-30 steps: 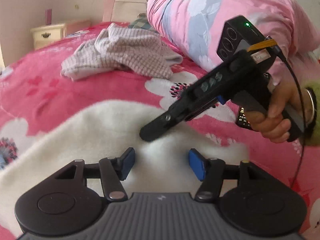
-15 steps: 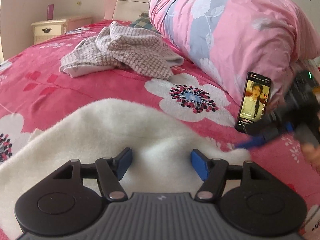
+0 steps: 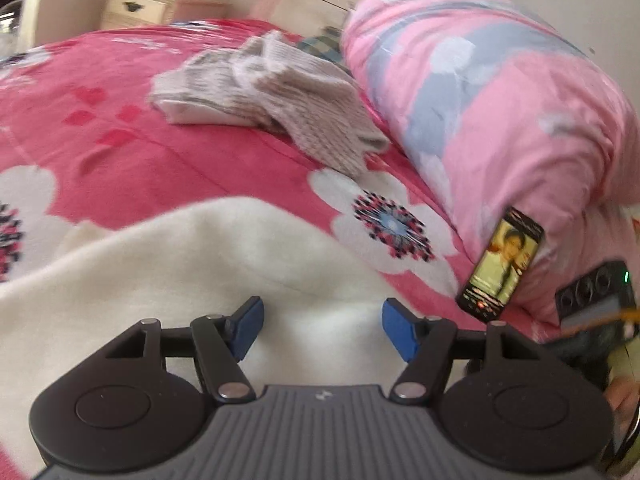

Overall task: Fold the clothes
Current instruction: 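Grasp the cream sweater fold with the right tool and lift it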

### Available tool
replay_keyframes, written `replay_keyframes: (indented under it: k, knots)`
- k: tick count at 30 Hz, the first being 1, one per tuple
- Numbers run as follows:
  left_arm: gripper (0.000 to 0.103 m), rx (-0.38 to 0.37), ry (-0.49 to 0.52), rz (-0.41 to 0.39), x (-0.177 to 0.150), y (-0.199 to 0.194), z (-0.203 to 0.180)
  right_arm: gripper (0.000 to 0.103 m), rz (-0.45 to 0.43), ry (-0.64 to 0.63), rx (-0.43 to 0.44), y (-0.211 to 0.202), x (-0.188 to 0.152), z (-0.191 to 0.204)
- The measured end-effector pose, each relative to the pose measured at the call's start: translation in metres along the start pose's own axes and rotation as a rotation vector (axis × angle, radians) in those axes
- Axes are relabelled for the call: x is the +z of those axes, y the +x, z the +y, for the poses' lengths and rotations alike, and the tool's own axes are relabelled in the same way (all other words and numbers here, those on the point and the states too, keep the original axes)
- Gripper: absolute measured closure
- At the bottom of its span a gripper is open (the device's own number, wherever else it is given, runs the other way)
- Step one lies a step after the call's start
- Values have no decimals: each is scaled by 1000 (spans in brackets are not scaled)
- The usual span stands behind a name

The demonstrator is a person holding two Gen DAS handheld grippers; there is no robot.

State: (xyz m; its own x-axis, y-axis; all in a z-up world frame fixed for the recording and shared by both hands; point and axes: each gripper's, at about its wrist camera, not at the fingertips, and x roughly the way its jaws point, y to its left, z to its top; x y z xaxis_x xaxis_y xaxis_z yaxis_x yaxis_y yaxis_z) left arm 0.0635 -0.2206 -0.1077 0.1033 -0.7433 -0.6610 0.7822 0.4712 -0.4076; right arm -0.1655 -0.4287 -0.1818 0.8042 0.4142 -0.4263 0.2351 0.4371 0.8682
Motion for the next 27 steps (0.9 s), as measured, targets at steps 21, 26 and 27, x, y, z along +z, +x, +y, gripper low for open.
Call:
replay_keyframes:
  k: [21, 26, 27]
  knots:
    - [27, 223, 533, 112, -108, -82, -84, 58, 31, -161, -45, 39, 16, 52]
    - [23, 315, 537, 101, -120, -78, -92, 70, 49, -211, 75, 51, 24, 85]
    - [22, 339, 542, 104, -121, -76, -93, 70, 59, -241, 111, 55, 25, 95]
